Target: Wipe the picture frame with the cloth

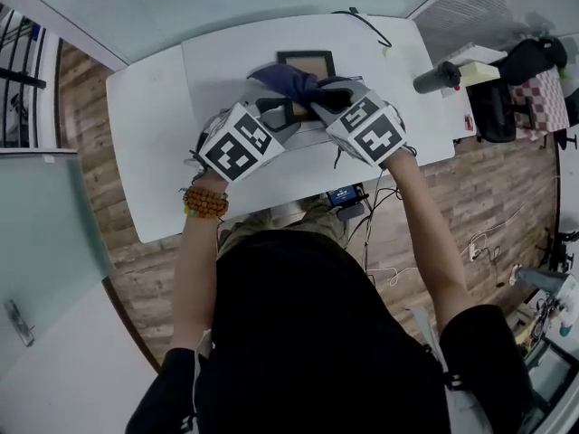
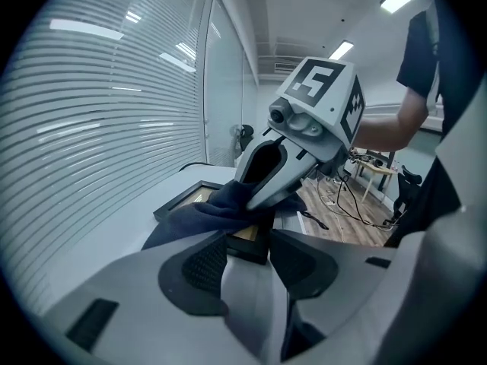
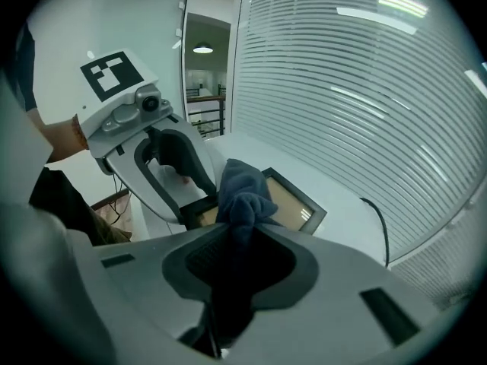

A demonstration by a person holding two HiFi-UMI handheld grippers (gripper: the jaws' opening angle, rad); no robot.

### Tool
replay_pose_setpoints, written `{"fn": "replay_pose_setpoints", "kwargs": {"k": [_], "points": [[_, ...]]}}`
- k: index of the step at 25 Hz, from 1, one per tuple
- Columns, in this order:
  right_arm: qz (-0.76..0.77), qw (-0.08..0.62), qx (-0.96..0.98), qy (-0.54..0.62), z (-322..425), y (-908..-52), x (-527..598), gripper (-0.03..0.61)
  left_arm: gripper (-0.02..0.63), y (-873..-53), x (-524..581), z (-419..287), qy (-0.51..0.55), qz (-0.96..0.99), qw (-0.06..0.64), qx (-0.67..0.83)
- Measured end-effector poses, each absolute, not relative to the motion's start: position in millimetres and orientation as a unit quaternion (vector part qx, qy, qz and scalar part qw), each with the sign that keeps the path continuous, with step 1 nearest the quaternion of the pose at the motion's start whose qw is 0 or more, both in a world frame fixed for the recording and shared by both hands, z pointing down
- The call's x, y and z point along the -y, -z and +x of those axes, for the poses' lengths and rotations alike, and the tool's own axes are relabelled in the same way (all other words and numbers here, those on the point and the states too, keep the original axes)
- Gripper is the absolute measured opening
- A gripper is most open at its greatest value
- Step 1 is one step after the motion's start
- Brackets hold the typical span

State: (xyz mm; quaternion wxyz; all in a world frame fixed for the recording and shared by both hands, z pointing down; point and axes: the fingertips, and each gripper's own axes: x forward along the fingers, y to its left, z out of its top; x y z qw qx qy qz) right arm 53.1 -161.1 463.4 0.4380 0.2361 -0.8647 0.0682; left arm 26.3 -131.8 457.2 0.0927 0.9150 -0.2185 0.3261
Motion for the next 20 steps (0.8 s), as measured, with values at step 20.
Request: {"fn": "replay_pose_setpoints", "kwargs": {"k": [20], "points": [[0.056,0.388,0.920,-0.011,32.4,-454.2,152.1,0.063,0.172,-451.3,129.7,43.0,-0.309,0.908,0.031,0.281]]}}
